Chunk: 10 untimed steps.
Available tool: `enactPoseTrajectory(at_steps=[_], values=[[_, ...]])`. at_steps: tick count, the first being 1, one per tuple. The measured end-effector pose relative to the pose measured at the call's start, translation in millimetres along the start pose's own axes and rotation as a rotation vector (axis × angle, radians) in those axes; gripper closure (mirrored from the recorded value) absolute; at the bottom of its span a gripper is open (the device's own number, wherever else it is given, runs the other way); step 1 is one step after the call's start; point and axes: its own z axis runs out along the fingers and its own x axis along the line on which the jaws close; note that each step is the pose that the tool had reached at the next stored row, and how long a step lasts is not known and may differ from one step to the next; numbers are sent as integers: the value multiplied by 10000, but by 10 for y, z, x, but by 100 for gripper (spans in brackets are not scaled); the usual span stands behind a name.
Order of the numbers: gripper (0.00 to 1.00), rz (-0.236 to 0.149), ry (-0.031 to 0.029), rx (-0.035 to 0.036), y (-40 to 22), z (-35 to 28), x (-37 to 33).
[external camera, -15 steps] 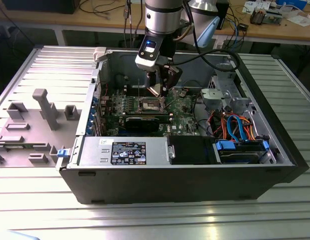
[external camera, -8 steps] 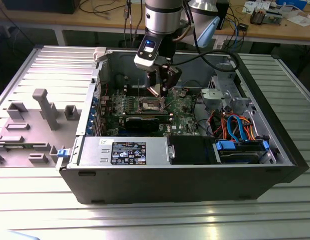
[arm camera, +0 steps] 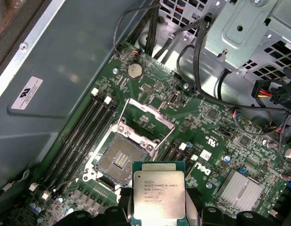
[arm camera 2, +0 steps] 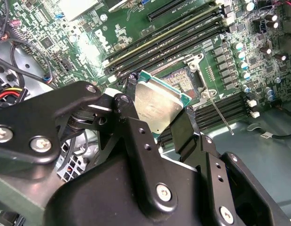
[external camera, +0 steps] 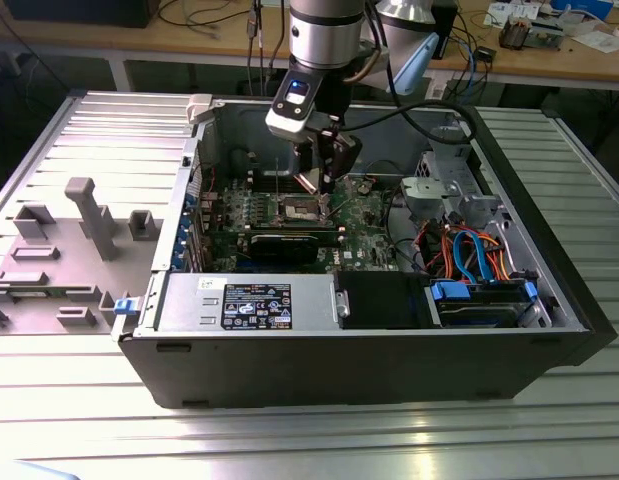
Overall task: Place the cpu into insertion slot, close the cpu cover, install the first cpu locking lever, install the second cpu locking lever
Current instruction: 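Place the cpu into insertion slot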
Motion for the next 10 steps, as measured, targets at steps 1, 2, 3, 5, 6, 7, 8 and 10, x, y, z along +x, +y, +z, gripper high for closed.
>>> enactPoseTrajectory(at_steps=[1, 2, 3, 5, 6, 7, 8, 10], values=[[46, 39, -4, 4, 0, 0, 0], [46, 72, -8, 6, 0, 0, 0], [46, 119, -14, 11, 0, 0, 0], [46, 157, -18, 15, 0, 0, 0], [46, 186, -21, 17, 0, 0, 0], [46, 207, -23, 19, 0, 1, 0], [46, 244, -27, 23, 0, 1, 0], [46, 299, -33, 28, 0, 1, 0]])
